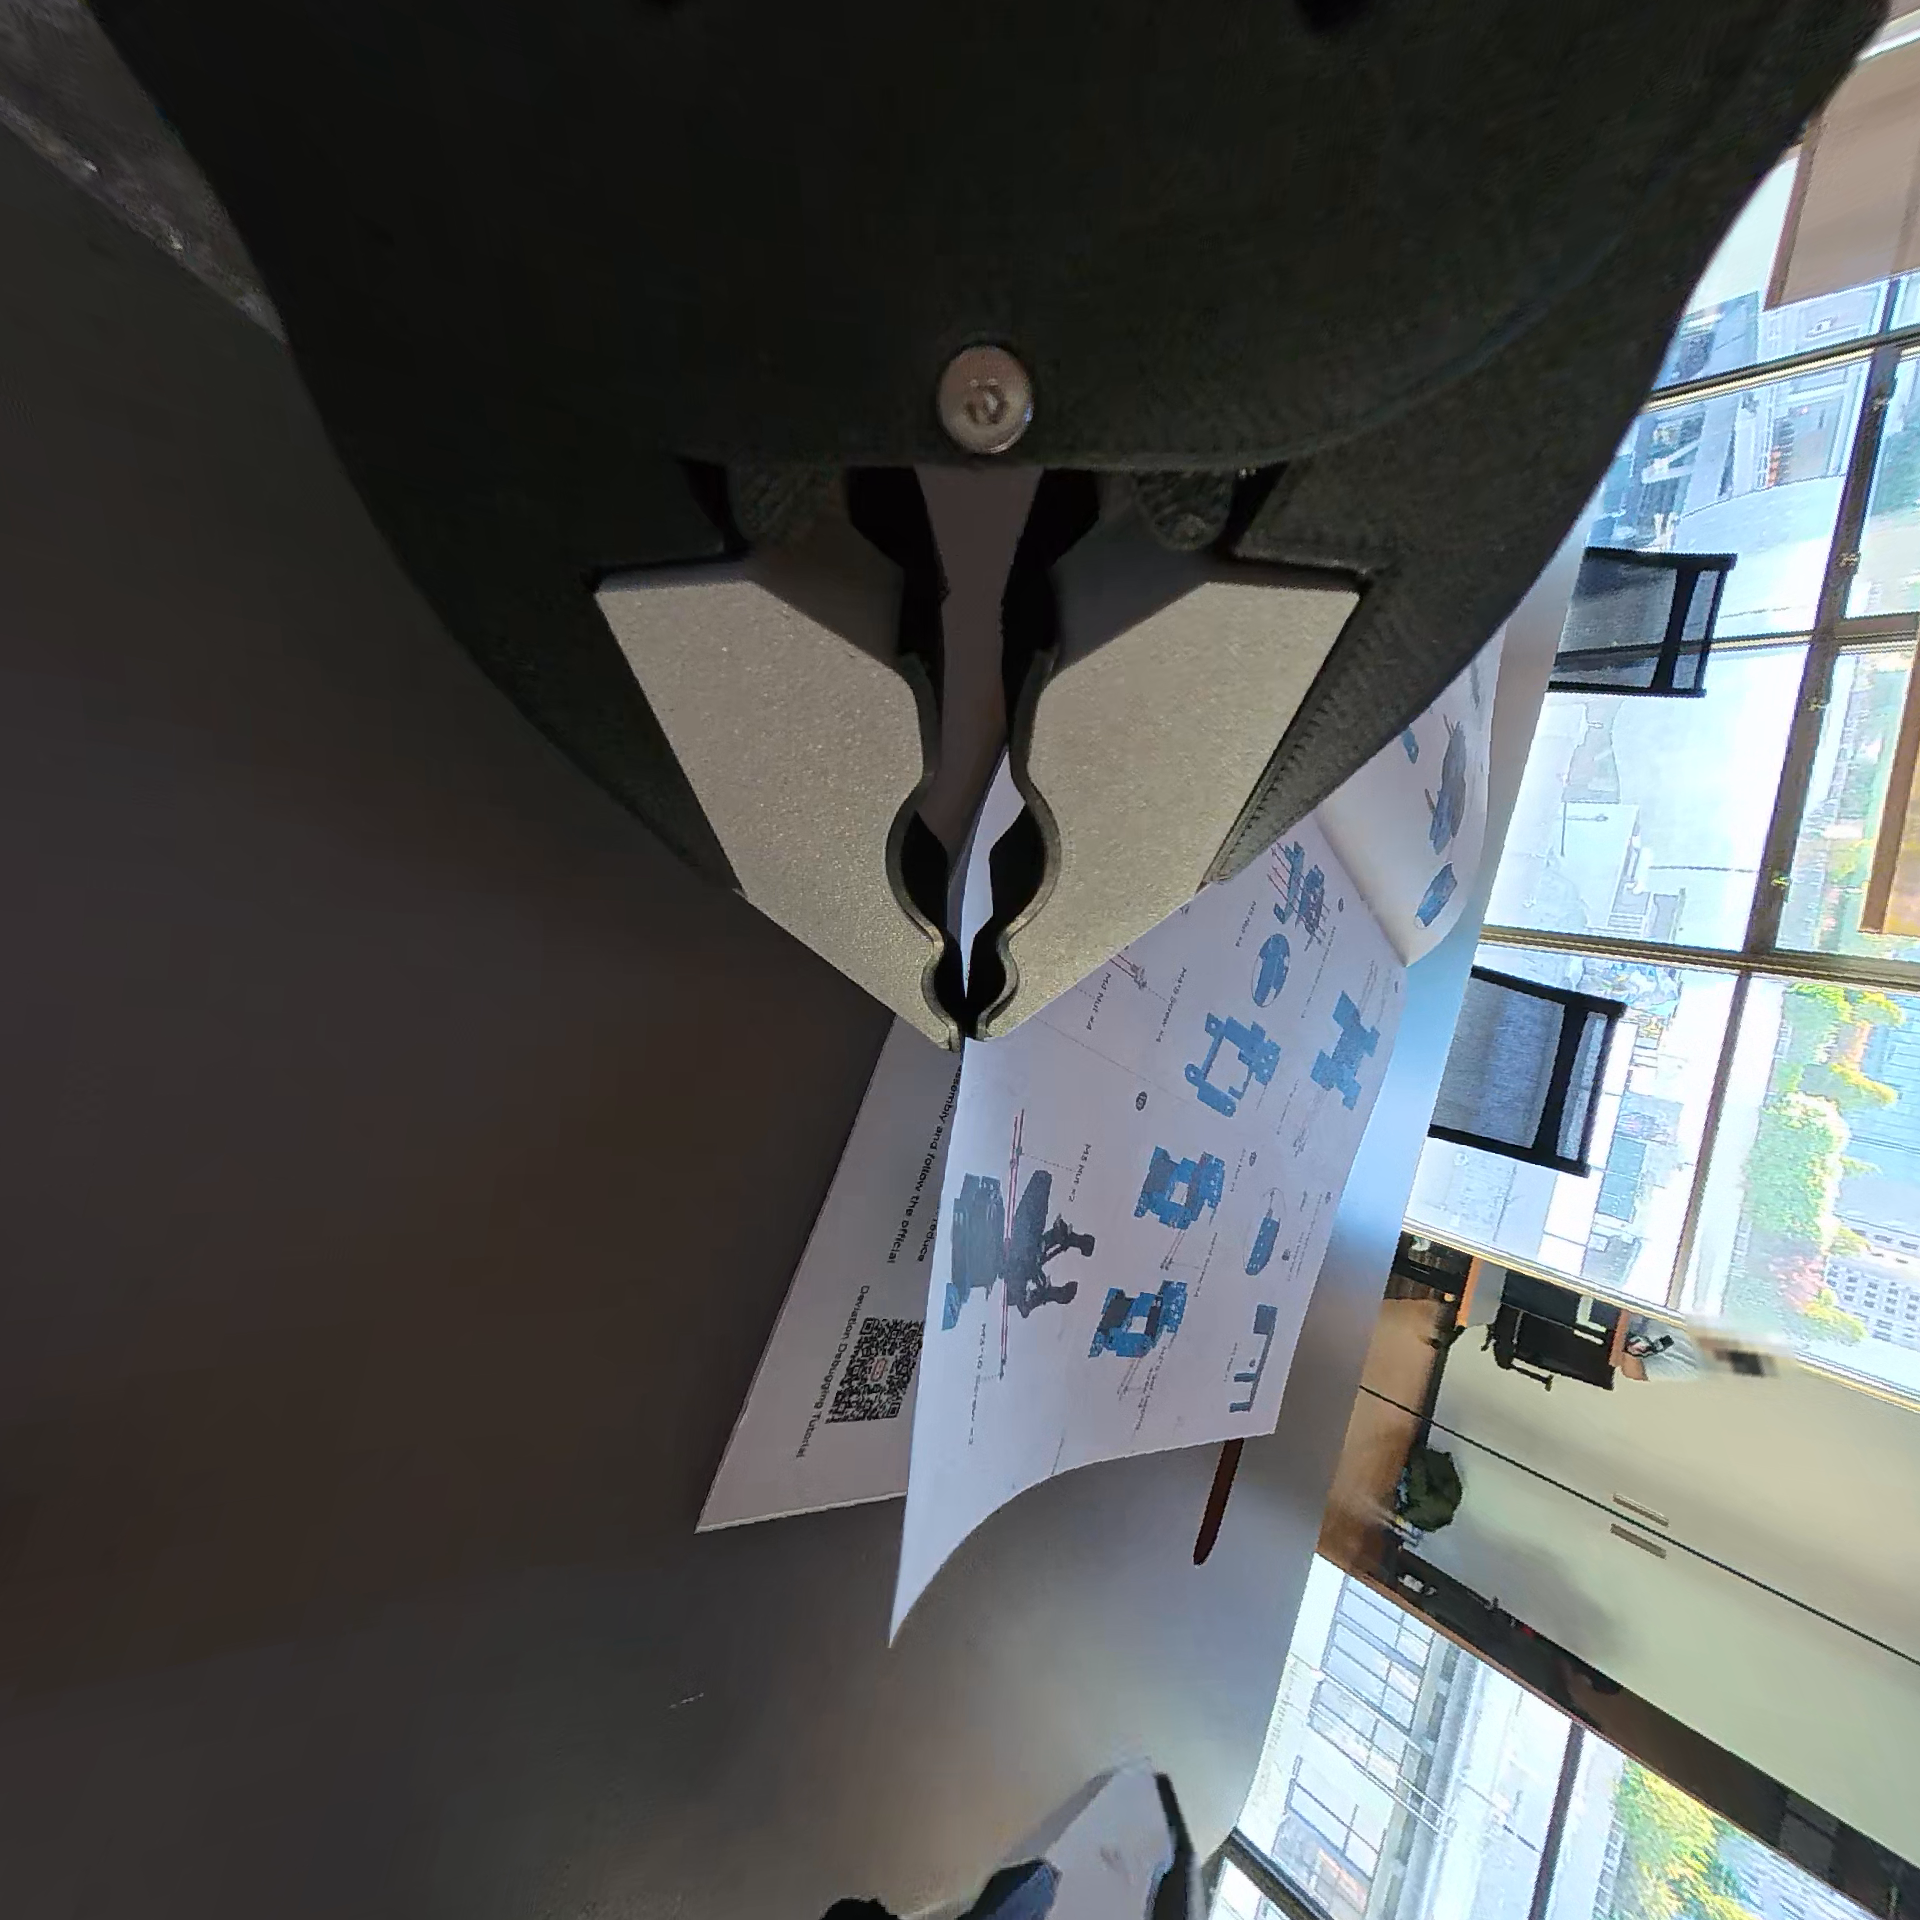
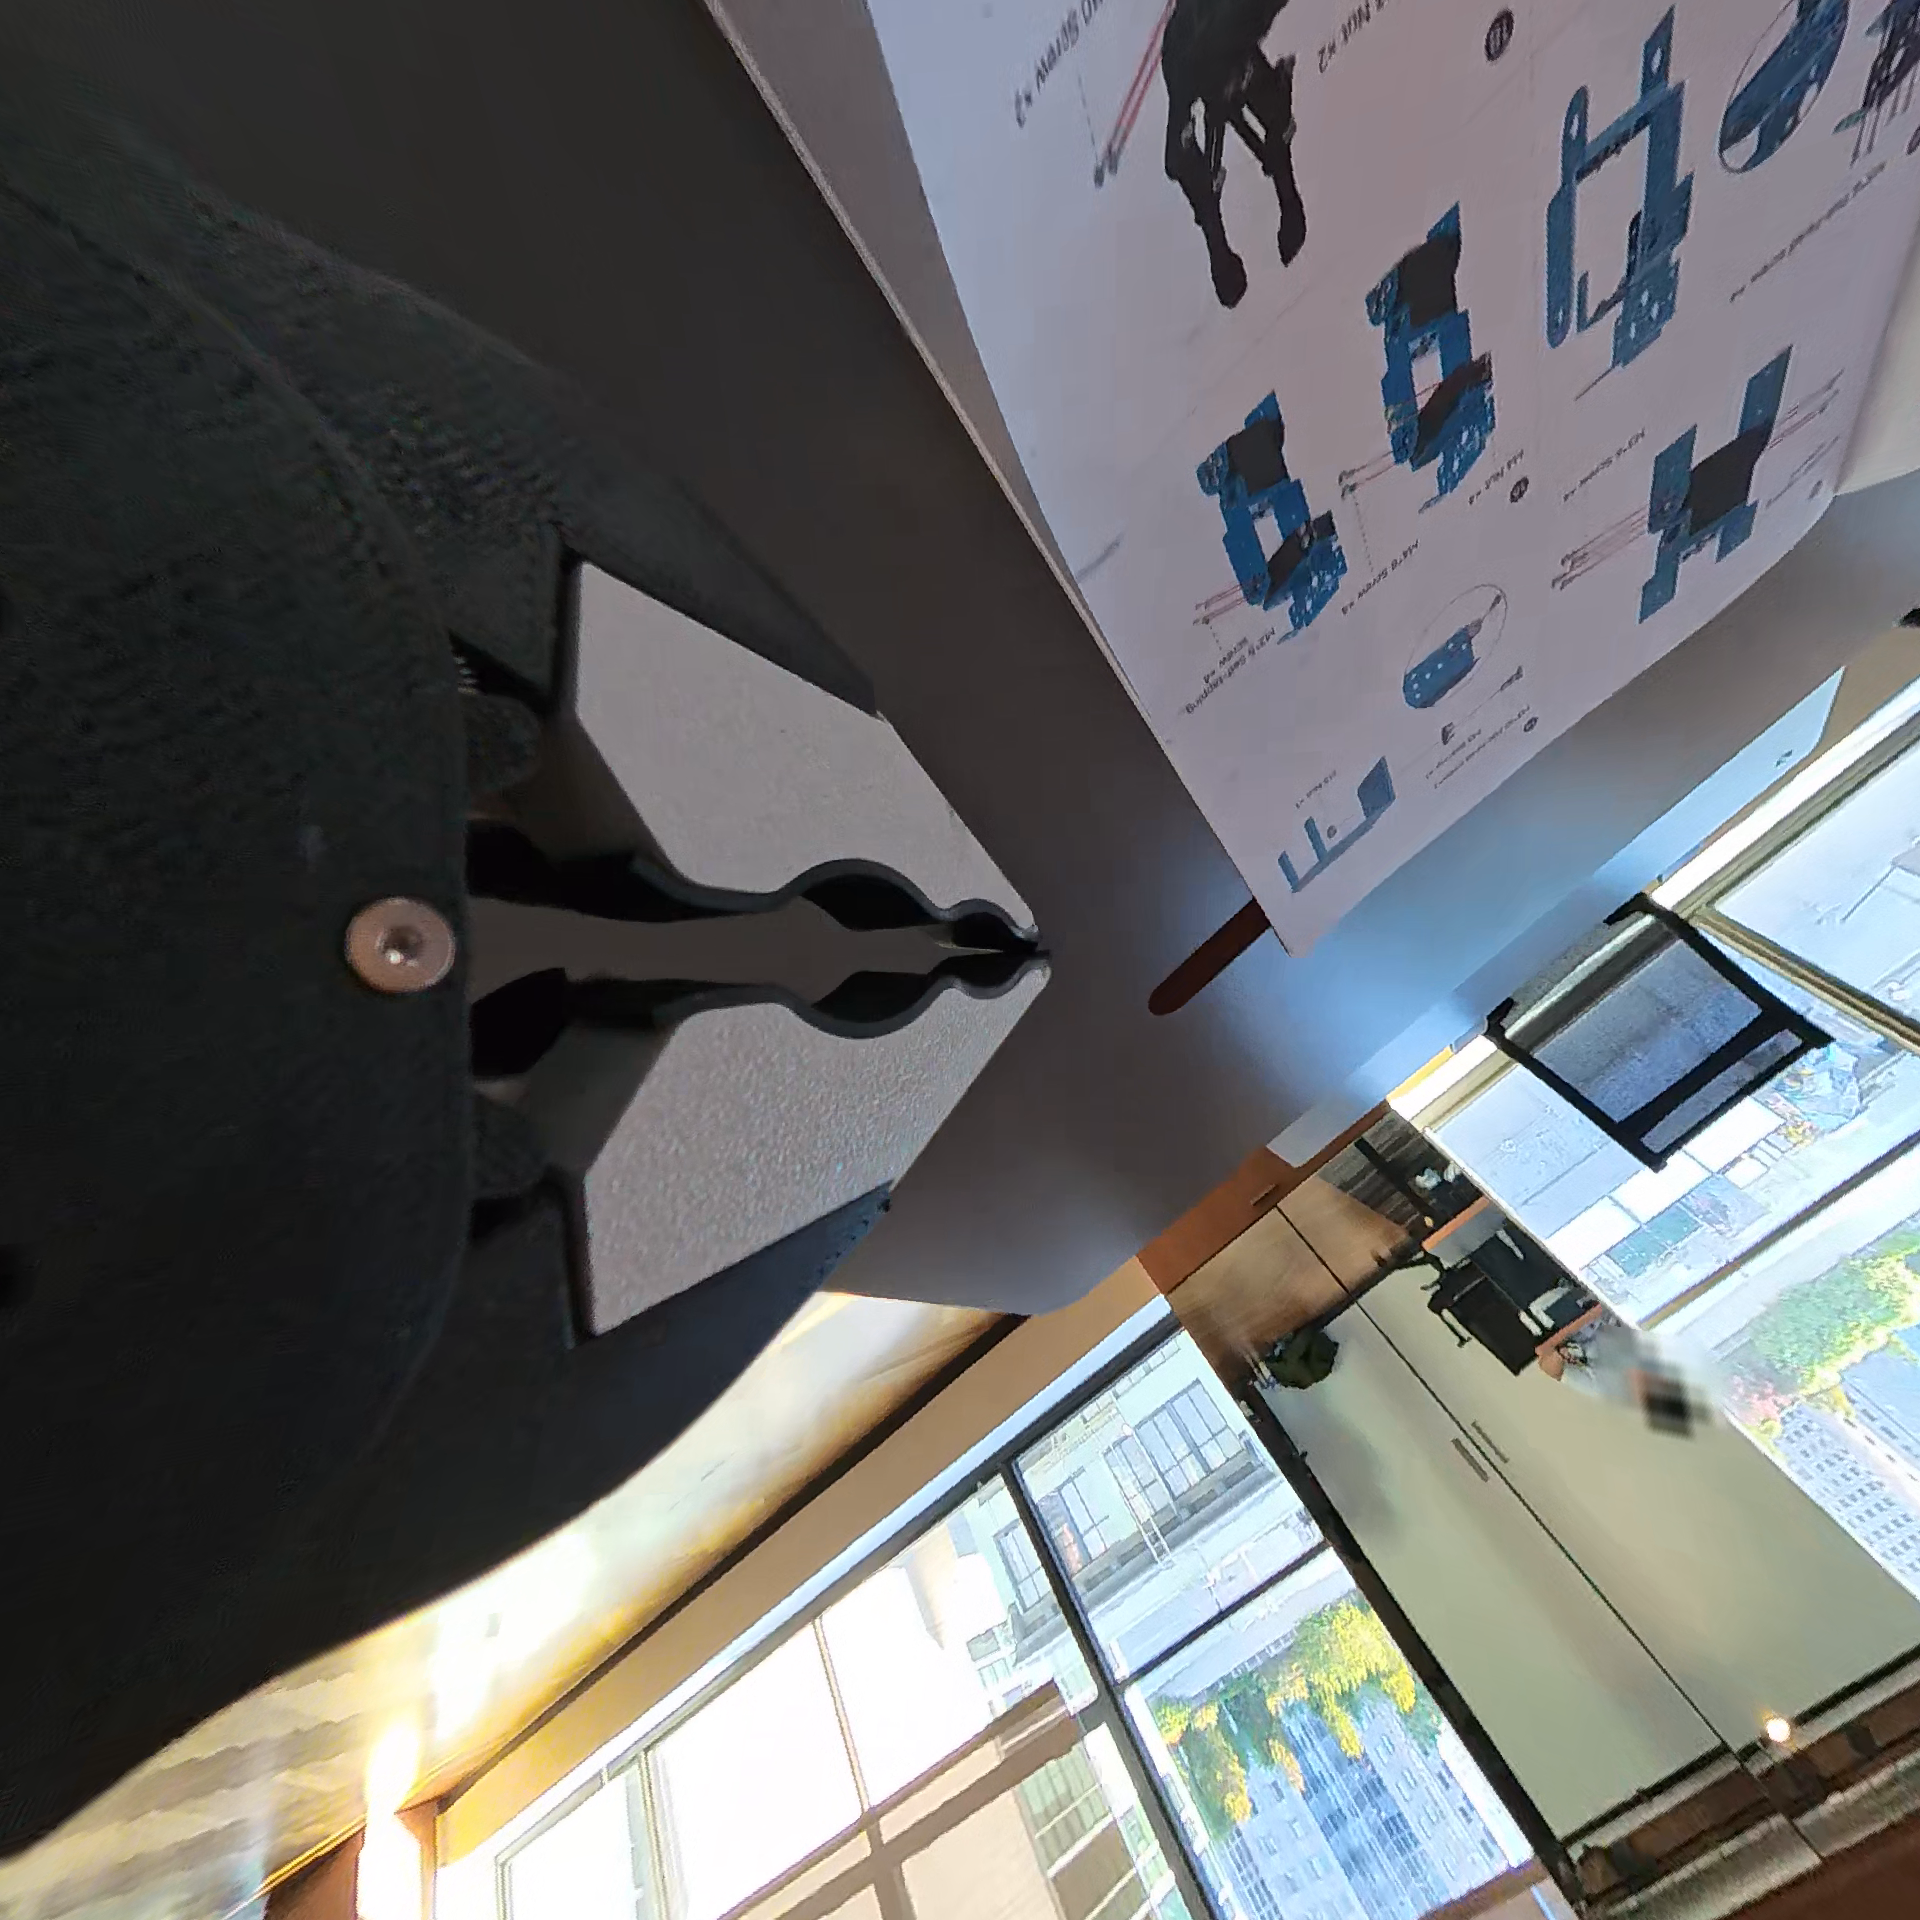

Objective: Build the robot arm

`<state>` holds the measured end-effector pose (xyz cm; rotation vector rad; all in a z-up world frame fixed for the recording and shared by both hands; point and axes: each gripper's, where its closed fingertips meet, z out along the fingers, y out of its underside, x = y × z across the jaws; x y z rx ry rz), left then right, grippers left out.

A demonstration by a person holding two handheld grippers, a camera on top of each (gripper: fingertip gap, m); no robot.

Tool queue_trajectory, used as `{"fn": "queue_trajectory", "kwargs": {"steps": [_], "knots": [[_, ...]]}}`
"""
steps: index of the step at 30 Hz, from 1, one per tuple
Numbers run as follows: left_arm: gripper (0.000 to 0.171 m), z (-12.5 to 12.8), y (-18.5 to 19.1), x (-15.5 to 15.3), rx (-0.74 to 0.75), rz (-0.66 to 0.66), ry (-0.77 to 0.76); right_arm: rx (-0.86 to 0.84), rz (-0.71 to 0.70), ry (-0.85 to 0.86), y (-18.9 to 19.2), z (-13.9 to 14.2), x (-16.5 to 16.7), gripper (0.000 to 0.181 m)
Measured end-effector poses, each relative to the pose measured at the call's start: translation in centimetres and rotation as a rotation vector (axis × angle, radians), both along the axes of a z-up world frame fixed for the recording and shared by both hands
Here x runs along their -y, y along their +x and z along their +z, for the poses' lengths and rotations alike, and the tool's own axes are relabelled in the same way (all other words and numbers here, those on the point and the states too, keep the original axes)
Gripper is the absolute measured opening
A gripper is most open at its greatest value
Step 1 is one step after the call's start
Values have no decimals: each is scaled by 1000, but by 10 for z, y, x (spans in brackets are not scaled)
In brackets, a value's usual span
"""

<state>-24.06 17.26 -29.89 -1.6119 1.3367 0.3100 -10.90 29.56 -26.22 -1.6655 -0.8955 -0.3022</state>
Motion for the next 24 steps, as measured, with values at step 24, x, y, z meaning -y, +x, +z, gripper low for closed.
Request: {"fn": "queue_trajectory", "kwargs": {"steps": [24], "knots": [[0, -2, -1, 1, -90, -12, 54, -76, -207, 30, 29, 11, -63, 0]]}}
